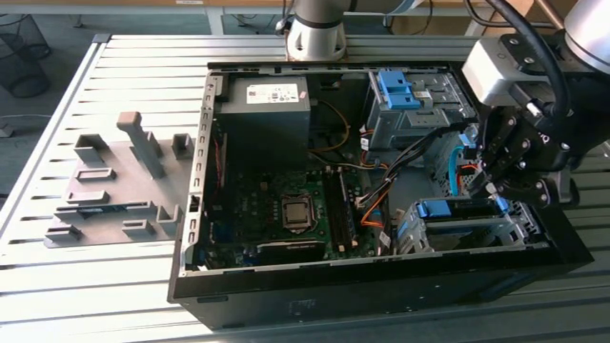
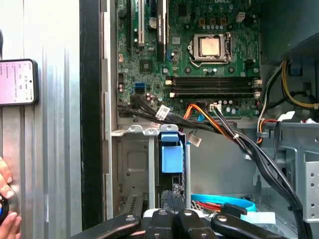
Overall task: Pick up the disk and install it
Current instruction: 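Insert the first disk wire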
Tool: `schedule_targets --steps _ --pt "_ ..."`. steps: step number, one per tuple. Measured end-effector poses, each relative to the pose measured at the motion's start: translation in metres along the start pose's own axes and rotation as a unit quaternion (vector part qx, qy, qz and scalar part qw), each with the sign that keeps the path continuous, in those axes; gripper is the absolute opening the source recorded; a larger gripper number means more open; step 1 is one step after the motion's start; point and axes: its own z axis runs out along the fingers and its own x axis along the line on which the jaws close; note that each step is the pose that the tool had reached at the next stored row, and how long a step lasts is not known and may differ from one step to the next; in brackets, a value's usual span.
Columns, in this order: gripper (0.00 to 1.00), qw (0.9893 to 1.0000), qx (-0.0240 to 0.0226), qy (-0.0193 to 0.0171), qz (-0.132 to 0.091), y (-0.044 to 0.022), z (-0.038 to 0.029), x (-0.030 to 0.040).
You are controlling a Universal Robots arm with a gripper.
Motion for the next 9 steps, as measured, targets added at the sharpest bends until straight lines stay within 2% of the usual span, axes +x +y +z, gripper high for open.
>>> schedule_targets --steps 4,9 --pt "0.11 1.0 0.0013 -0.0002 0.0 -0.0016 -0.001 -0.0018" --pt "0.11 1.0 0.0014 -0.0001 0.0 -0.0092 0.0009 -0.0074"
